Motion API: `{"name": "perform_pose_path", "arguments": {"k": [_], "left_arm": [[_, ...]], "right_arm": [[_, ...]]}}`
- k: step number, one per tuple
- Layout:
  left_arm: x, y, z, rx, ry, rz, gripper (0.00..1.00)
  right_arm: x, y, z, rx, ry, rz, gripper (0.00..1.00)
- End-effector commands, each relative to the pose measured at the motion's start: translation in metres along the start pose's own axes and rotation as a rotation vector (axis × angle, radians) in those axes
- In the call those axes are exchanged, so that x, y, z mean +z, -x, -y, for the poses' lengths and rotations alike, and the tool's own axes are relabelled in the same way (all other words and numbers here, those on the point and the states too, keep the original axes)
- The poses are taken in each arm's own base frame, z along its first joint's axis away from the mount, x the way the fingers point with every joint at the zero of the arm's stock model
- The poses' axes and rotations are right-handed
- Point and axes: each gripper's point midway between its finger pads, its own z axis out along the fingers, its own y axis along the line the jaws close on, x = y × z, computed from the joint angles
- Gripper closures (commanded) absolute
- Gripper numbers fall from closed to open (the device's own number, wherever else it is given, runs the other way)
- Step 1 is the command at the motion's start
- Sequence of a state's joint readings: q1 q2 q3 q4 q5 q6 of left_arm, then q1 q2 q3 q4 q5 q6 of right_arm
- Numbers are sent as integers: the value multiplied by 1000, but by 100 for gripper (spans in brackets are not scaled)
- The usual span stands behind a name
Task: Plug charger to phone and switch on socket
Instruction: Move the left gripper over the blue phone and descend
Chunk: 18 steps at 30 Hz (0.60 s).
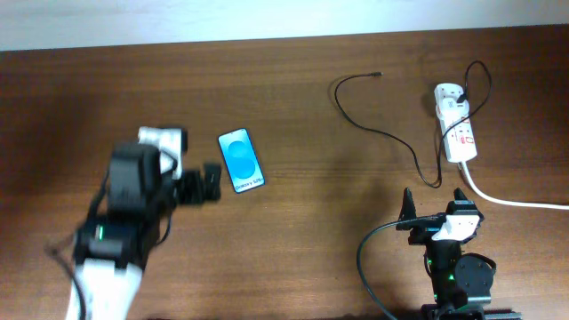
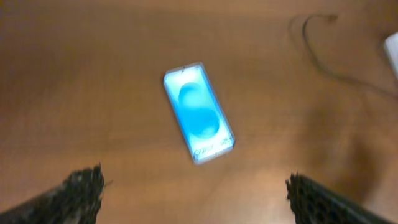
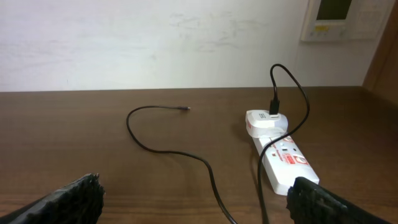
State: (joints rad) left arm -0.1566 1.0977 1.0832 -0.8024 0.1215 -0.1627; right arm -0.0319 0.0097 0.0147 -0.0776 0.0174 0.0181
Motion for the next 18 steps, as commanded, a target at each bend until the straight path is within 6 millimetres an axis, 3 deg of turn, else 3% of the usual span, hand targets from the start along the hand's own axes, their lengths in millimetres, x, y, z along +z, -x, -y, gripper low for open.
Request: {"name": "perform_pose_path", "arguments": {"k": [1, 3, 8, 13, 18], "left_arm": [[11, 25, 36, 20, -115, -75, 1], [26, 13, 52, 6, -211, -160, 1], [61, -8, 45, -21, -189, -284, 1], [85, -32, -7, -258, 168, -365, 1], [98, -46, 5, -242, 183, -418, 1]], "right_arm": [[0, -4, -1, -7, 3, -6, 2], [0, -4, -1, -7, 3, -6, 2], [0, -4, -1, -7, 3, -6, 2], [0, -4, -1, -7, 3, -6, 2], [0, -4, -1, -7, 3, -6, 2]]}}
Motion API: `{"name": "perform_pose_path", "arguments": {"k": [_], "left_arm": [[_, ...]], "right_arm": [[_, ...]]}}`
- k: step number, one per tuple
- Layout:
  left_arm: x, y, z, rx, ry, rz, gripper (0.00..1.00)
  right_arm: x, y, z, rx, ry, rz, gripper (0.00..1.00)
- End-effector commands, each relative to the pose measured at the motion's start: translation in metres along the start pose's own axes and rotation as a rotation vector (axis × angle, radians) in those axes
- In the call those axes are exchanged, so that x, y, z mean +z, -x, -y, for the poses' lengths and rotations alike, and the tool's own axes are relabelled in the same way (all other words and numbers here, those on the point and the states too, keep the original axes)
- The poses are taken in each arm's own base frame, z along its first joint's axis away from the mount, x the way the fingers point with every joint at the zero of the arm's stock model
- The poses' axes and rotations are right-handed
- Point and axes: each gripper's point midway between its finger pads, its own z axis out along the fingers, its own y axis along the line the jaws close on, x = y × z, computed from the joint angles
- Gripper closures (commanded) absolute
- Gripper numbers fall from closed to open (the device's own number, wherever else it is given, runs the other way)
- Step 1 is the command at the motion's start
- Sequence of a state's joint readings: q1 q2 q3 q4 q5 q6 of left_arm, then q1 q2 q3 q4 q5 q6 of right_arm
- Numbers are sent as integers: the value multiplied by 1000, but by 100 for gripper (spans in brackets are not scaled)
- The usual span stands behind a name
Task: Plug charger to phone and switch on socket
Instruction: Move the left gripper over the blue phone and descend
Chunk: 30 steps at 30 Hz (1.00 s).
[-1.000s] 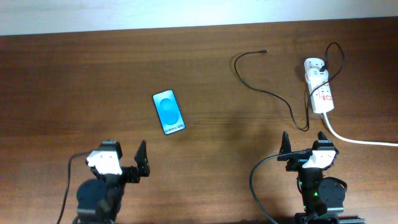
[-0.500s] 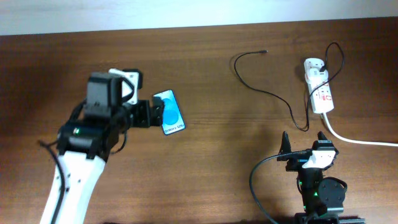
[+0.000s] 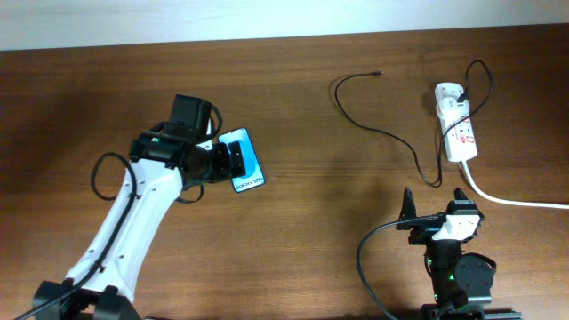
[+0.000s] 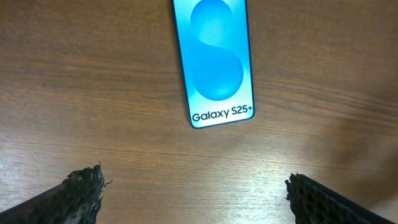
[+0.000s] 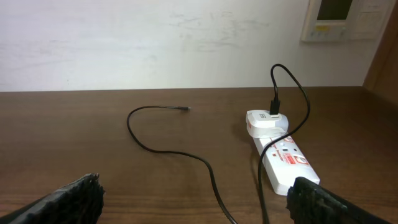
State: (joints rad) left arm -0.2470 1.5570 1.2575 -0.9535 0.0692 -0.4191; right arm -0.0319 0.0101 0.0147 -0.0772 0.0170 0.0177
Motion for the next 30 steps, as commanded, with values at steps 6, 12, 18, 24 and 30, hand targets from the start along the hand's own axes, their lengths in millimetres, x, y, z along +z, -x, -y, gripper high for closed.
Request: {"name": "perform_pose_path", "arguments": {"k": [6, 12, 18, 24, 30], "left_arm": [[12, -4, 8, -7, 60, -12, 1], [13, -4, 8, -7, 60, -12, 1], [13, -4, 8, -10, 60, -12, 1], [12, -3, 6, -51, 69, -6, 1], [14, -5, 5, -101, 74, -11, 1]], "right_arm": [[0, -4, 0, -6, 3, -6, 2], [0, -4, 0, -6, 3, -6, 2], [0, -4, 0, -6, 3, -5, 2], [0, -4, 0, -6, 3, -6, 2], [0, -4, 0, -6, 3, -6, 2]]}}
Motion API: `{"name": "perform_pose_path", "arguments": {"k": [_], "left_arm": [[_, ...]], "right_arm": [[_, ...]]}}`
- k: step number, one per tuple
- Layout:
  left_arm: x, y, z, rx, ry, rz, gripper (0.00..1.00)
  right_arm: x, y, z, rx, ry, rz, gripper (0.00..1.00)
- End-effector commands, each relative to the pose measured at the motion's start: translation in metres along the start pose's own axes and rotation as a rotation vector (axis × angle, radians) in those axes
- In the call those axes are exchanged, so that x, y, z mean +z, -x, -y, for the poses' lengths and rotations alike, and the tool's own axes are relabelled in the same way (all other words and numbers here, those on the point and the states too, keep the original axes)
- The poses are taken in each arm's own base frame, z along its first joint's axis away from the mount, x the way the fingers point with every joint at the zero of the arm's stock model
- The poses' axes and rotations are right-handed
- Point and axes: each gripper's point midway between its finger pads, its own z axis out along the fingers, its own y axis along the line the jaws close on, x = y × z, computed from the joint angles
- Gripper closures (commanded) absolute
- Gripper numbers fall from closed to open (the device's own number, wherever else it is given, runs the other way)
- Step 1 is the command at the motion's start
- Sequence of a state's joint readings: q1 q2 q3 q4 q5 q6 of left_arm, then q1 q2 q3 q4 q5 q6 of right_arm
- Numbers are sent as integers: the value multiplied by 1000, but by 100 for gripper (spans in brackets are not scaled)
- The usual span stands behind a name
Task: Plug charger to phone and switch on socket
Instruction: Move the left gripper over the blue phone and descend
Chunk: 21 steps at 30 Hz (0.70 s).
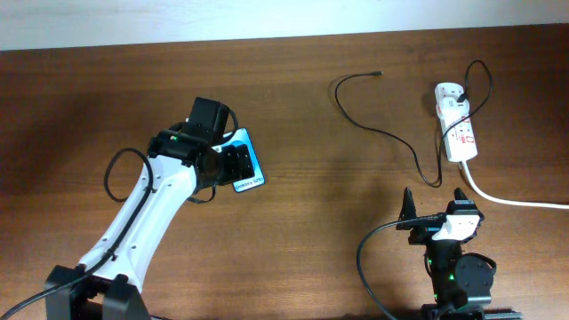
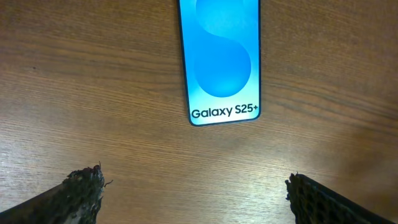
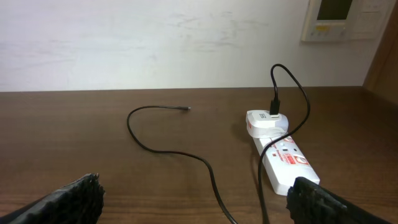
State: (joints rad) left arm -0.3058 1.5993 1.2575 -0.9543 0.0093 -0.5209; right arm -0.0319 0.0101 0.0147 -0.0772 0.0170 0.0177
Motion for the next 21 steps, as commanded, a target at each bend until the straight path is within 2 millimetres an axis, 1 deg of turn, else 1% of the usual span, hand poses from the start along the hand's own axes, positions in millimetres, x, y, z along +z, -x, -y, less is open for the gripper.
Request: {"name": "perform_pose_path", "arguments": {"k": [1, 4, 8, 12, 13, 15, 18, 21], "left_arm": [[1, 3, -1, -68, 16, 7, 1], [9, 0, -3, -111, 32, -19, 1], [31, -7, -6, -117, 67, -78, 1], [59, -18, -11, -145, 113, -159, 1], [62, -20, -11, -145, 118, -168, 1], [66, -23, -10, -161, 121, -183, 1], [66, -22, -2, -157, 91, -187, 1], [65, -23, 1, -156, 81, -191, 1]], "right_arm": [[0, -4, 0, -6, 3, -5, 2], [0, -4, 0, -6, 3, -6, 2], [0, -4, 0, -6, 3, -6, 2], [0, -4, 0, -6, 3, -6, 2], [0, -4, 0, -6, 3, -6, 2], [0, -4, 0, -6, 3, -6, 2], [0, -4, 0, -6, 3, -6, 2], [0, -4, 0, -6, 3, -6, 2]]}}
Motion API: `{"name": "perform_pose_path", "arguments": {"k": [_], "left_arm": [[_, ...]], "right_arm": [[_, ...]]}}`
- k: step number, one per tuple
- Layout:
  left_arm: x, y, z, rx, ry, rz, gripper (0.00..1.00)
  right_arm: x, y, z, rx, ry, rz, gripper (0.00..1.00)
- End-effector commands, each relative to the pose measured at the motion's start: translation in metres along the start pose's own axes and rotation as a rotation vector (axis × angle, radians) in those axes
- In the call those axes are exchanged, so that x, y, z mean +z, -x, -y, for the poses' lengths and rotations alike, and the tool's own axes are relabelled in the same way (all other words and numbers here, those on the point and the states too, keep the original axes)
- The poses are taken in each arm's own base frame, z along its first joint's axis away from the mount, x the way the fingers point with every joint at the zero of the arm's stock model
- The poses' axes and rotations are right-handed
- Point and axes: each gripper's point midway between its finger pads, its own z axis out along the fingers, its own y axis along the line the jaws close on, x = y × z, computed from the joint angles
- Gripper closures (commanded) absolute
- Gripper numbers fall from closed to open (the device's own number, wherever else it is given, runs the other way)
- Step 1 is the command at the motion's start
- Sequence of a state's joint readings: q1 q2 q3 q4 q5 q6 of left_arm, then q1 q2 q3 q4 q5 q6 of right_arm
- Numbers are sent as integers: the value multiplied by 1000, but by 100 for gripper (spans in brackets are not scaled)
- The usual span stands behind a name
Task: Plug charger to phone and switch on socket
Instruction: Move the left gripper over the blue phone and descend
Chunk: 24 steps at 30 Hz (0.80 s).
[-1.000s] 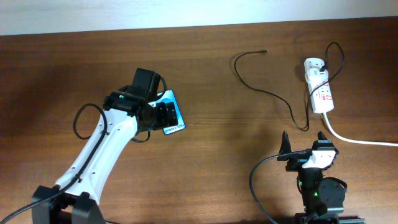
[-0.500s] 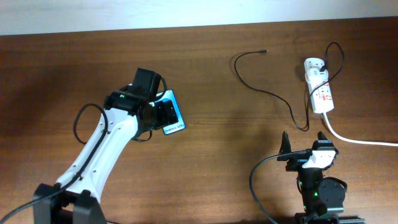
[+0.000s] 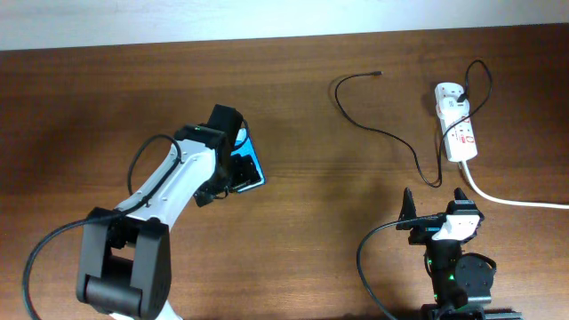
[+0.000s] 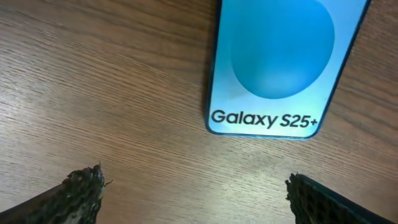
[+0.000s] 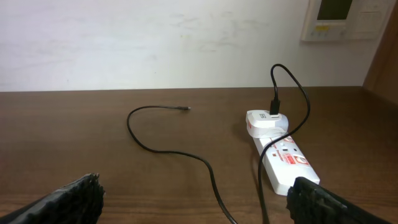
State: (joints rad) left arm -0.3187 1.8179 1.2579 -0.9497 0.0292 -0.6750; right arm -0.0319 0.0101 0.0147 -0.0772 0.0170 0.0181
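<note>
A phone [image 4: 283,68] with a lit blue screen reading "Galaxy S25+" lies flat on the wooden table. My left gripper [image 4: 193,186] is open, low over the wood just short of the phone's bottom edge. From overhead that gripper [image 3: 227,175] covers most of the phone [image 3: 253,171]. The black charger cable [image 3: 391,136] lies loose, its free plug end [image 3: 380,75] far from the phone. Its other end goes into a white charger [image 5: 266,121] seated in the white power strip [image 5: 283,158]. My right gripper [image 5: 196,190] is open and empty, at the front right of the table.
A white mains lead [image 3: 516,203] runs from the power strip [image 3: 458,133] off the right edge. The table's far edge meets a white wall, which carries a control panel [image 5: 339,18]. Bare wood lies between the phone and the cable.
My left gripper has moved right and closer to the phone, which now fills more of the left wrist view and sits further right in it. The right arm, cable and power strip are unchanged.
My left gripper first hung open to the left of the phone, farther from it. Then it was low beside the phone's left side, then slightly nearer, and now it covers most of the phone from overhead. The right arm stayed still throughout.
</note>
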Motion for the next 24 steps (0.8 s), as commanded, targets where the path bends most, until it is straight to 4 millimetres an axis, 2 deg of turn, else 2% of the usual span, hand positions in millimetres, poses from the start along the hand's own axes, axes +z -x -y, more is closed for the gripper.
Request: {"name": "perform_pose_path", "arguments": {"k": [1, 8, 24], "left_arm": [[-2, 1, 8, -7, -25, -1, 1], [-3, -2, 25, 36, -47, 21, 1], [-3, -2, 26, 41, -46, 26, 1]], "right_arm": [[0, -4, 0, -7, 3, -6, 2], [0, -4, 0, -7, 3, -6, 2], [0, -4, 0, -7, 3, -6, 2]]}}
